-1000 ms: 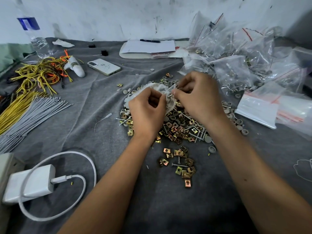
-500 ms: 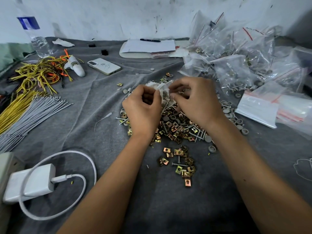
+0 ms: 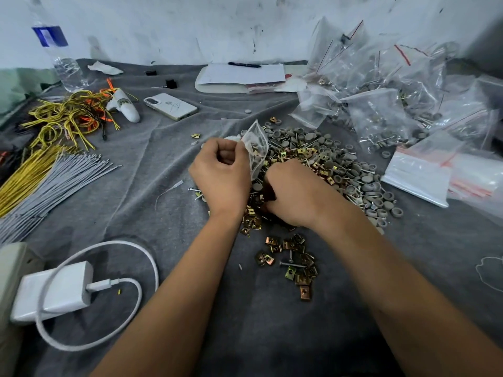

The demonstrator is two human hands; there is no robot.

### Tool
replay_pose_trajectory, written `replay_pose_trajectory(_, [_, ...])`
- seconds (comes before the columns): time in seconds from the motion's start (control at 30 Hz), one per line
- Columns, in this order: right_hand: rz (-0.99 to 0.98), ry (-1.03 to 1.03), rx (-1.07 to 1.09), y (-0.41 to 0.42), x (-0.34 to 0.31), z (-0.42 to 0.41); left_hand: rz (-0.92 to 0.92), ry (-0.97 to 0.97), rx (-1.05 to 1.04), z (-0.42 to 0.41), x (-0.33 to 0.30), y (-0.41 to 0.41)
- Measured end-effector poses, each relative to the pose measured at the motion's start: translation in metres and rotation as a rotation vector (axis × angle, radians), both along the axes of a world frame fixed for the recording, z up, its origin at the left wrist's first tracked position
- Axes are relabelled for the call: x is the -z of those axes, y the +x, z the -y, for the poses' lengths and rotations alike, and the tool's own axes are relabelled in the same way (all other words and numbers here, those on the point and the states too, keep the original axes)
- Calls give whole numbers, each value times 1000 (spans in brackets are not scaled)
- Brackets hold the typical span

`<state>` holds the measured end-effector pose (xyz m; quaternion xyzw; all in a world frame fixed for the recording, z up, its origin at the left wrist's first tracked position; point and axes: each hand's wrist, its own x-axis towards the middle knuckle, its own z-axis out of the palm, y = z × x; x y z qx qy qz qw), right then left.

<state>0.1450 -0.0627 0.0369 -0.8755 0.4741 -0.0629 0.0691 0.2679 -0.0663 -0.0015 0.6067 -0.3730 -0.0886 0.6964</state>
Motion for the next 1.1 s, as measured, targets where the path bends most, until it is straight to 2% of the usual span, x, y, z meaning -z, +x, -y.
replay_pose_trajectory(0.13, [-29, 135, -20, -6, -9, 2, 18, 9, 7, 0, 0, 0])
replay_pose_trajectory(0.27, [191, 183, 52, -21, -16, 8, 94, 25, 66, -2, -1, -3])
replay_pose_trajectory(0.37, [441, 65, 139, -29, -19, 16, 213, 40, 153, -4, 2, -8])
replay_pose_trajectory(0.43, [522, -47, 160, -30, -22, 19, 265, 30, 196, -5, 3, -10])
replay_pose_trajectory(0.63, [470, -57, 132, -27, -20, 25, 264, 21, 254, -6, 4, -11])
replay_pose_trajectory(0.83, [618, -71, 162, -35, -21, 26, 215, 36, 218, -5, 4, -10])
replay_pose_trajectory(0.93, [524, -82, 106, -41, -31, 23, 197, 33, 204, -4, 3, -9])
replay_pose_trajectory(1.0, [300, 71, -5, -41, -39, 15, 187, 34, 184, -4, 2, -9])
replay_pose_trajectory(1.1, [-61, 411, -183, -31, -42, -6, 159, 48, 161, -2, 3, -9])
